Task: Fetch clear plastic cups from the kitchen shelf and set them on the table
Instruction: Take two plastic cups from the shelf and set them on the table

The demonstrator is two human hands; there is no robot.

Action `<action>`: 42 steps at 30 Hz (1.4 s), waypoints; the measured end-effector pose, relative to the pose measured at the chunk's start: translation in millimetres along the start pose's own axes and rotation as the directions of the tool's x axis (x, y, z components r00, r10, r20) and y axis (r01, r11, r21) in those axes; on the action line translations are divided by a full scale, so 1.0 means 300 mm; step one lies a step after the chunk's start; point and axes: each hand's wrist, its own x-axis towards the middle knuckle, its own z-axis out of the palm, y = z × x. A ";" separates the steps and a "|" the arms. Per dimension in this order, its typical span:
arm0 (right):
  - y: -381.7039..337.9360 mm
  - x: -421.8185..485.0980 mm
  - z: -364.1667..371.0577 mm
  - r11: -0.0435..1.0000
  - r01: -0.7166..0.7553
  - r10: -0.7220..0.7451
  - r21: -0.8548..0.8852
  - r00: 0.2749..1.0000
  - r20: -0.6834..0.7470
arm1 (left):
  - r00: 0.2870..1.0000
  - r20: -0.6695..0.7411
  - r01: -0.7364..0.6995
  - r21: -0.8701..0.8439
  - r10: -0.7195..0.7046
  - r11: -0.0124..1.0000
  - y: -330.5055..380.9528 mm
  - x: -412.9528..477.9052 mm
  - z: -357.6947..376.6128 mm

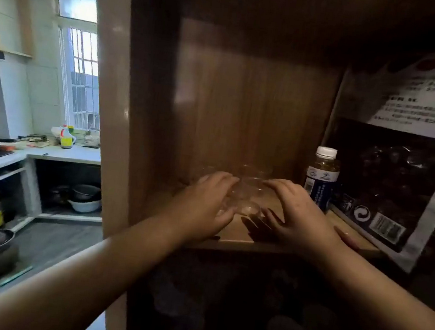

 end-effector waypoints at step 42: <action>-0.586 -0.164 -0.043 0.943 0.317 -0.296 0.105 0.939 -0.173 | 0.981 -0.193 0.049 0.073 -0.034 0.996 -0.021 -0.608 -0.409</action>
